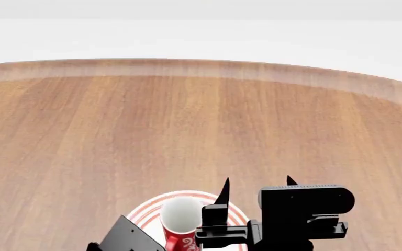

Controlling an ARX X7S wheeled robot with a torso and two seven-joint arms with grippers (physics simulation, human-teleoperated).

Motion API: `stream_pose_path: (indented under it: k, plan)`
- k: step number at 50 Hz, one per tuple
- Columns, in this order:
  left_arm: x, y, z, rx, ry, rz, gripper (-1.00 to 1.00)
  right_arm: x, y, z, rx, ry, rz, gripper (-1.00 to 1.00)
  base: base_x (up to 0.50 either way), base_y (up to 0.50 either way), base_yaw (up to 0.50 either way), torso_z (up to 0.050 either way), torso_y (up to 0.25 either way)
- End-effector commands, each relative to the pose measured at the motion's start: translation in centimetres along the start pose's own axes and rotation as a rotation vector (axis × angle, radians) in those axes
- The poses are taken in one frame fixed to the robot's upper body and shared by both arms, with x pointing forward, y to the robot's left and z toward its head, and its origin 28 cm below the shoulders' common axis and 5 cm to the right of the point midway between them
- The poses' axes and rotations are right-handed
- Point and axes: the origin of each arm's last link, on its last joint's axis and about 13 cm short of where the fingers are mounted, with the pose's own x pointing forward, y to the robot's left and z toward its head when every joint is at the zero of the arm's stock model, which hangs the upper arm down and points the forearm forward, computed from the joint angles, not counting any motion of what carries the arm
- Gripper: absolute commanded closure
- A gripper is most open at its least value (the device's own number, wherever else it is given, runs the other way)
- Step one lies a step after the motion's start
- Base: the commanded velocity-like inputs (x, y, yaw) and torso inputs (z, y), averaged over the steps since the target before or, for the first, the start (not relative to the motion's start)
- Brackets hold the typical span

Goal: Pick up the red mug and put it on the plate

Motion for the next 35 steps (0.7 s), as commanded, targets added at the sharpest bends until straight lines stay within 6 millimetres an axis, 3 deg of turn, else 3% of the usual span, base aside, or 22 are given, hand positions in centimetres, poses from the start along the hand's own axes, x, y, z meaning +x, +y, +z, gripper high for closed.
stream_pose_path:
  k: [1, 19, 35]
  plan:
    - [0.2, -0.1, 0.0, -0.009, 0.010, -0.015, -1.00, 0.0, 0.0, -0.1, 0.000, 0.001, 0.000, -1.00, 0.00, 0.00, 0.00, 0.000, 0.000]
    - [-0.3, -0.5, 0.2, -0.003, -0.006, -0.045, -1.00, 0.1, 0.0, -0.4, -0.001, 0.007, 0.000, -1.00, 0.00, 0.00, 0.00, 0.000, 0.000]
    - [-7.2, -2.4, 2.3, 0.010, -0.130, 0.053, -1.00, 0.1, 0.0, -0.5, -0.005, 0.013, -0.004, -1.00, 0.00, 0.00, 0.00, 0.000, 0.000]
